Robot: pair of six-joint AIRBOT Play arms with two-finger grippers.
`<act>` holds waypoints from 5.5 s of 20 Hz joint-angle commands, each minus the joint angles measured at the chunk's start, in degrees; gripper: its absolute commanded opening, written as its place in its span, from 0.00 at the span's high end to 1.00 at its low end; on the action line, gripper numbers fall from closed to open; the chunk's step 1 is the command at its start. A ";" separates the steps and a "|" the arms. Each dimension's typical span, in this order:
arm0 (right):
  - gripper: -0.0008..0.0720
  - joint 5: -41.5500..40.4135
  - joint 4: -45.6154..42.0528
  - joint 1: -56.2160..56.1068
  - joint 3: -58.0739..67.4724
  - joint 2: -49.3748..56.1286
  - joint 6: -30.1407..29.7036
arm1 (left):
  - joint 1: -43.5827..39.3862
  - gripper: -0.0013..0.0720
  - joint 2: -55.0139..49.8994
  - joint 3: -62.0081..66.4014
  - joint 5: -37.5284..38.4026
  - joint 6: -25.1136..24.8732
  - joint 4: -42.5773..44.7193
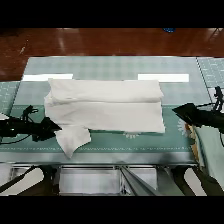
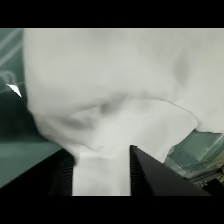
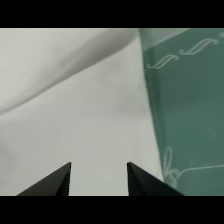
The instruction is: Fold the shirts.
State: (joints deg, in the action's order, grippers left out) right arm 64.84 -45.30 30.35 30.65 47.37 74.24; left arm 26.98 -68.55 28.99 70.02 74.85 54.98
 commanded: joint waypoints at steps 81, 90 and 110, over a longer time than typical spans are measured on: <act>0.96 6.60 -10.75 -23.39 23.21 1.53 10.71 | -51.89 0.94 -15.17 38.86 -18.18 4.66 2.38; 0.96 12.57 -10.49 -23.39 16.59 -25.33 22.23 | -75.63 0.94 -36.04 57.31 -11.80 11.56 -0.24; 0.96 -13.90 1.90 -54.16 39.50 21.20 12.41 | -19.58 0.94 -0.46 46.97 -0.55 8.24 0.66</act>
State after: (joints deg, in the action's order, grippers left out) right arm 56.36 -43.59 -16.69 62.50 57.17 87.66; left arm -3.84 -80.07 82.02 70.17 85.19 55.35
